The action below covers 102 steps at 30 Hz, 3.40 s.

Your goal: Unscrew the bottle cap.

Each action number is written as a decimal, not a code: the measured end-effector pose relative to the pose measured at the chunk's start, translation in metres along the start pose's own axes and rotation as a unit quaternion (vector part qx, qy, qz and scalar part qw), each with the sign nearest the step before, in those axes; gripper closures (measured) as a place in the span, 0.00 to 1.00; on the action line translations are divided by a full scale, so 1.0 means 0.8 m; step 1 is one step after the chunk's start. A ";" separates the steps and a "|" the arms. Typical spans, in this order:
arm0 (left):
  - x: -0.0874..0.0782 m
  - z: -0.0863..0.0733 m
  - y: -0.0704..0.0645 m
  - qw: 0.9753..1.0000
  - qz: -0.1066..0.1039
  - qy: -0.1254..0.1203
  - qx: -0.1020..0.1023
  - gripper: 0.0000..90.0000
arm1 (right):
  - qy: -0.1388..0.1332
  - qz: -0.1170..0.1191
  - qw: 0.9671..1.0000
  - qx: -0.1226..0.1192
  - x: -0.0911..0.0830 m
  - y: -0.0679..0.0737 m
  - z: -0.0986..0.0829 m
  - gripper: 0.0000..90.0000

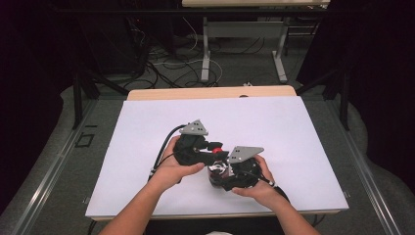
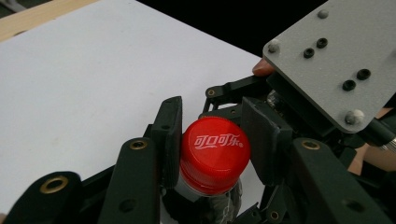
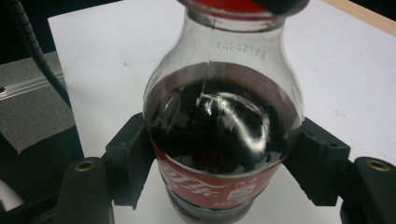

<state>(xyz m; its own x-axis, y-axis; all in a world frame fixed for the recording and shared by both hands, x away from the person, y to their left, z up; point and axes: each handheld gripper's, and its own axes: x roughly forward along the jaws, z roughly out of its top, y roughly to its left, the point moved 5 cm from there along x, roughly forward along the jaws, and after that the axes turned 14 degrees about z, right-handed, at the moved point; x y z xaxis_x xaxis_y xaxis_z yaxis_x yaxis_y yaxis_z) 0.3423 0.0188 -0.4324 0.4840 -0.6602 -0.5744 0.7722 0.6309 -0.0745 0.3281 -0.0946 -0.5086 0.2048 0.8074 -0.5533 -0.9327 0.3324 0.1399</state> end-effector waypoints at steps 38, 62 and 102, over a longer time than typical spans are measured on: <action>-0.005 0.000 0.003 0.999 -0.020 -0.025 -0.011 0.68 | -0.006 -0.003 1.000 0.003 0.000 0.001 0.001 0.33; -0.012 0.004 -0.003 1.000 0.015 -0.014 -0.003 0.54 | -0.011 -0.008 1.000 0.003 -0.003 0.000 0.002 0.33; -0.016 0.009 -0.002 1.000 0.018 -0.011 -0.006 0.51 | -0.016 -0.013 1.000 0.014 -0.004 -0.001 0.002 0.33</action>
<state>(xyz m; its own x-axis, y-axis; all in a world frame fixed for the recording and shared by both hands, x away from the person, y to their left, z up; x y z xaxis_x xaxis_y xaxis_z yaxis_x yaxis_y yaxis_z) 0.3382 0.0233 -0.4193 0.5204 -0.6455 -0.5591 0.7492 0.6592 -0.0638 0.3285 -0.0965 -0.5052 0.2380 0.8132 -0.5310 -0.9184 0.3664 0.1495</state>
